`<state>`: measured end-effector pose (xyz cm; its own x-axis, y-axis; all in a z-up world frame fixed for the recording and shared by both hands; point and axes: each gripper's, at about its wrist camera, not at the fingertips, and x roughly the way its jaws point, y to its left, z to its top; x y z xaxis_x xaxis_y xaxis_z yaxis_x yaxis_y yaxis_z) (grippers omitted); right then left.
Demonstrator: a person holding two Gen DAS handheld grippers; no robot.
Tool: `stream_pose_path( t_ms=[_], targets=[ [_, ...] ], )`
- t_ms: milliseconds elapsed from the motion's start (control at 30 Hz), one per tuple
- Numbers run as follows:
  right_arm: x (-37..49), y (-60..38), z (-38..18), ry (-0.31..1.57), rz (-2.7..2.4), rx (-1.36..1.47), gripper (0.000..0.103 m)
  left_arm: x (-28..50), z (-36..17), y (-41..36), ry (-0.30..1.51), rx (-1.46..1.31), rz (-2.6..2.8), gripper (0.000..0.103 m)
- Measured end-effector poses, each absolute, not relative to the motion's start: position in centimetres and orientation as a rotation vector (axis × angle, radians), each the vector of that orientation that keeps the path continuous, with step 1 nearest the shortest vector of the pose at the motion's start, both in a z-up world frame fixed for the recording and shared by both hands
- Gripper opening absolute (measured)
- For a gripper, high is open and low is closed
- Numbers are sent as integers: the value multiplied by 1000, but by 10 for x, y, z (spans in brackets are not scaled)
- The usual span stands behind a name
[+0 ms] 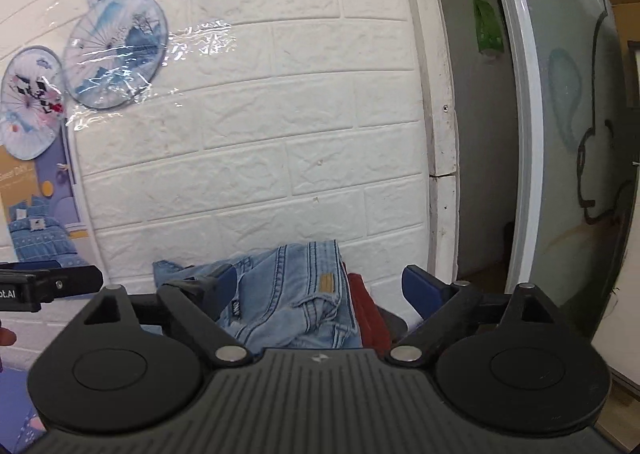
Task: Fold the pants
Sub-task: 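Lower the jeans onto the stack and open both tools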
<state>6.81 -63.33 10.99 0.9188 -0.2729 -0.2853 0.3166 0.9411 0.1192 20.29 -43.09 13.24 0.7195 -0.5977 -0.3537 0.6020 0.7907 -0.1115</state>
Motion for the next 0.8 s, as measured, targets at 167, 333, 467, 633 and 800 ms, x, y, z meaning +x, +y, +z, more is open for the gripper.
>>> stream_pose_path(
  t_ms=[167,333,467,633,800],
  targets=[
    [25,-606,112,356,-312,111,103,149,126,-397,461,-50,-634,92],
    [13,-584,81,479,-304,37,103,123,93,-388,544,-33,-552,92],
    [13,-575,60,544,-307,24,103,124,72,-395,628,-17,-511,93],
    [12,-571,59,559,-306,24,103,122,69,-397,624,8,-470,93],
    [10,-567,62,545,-316,26,103,119,74,-391,611,7,-469,93]
  ],
)
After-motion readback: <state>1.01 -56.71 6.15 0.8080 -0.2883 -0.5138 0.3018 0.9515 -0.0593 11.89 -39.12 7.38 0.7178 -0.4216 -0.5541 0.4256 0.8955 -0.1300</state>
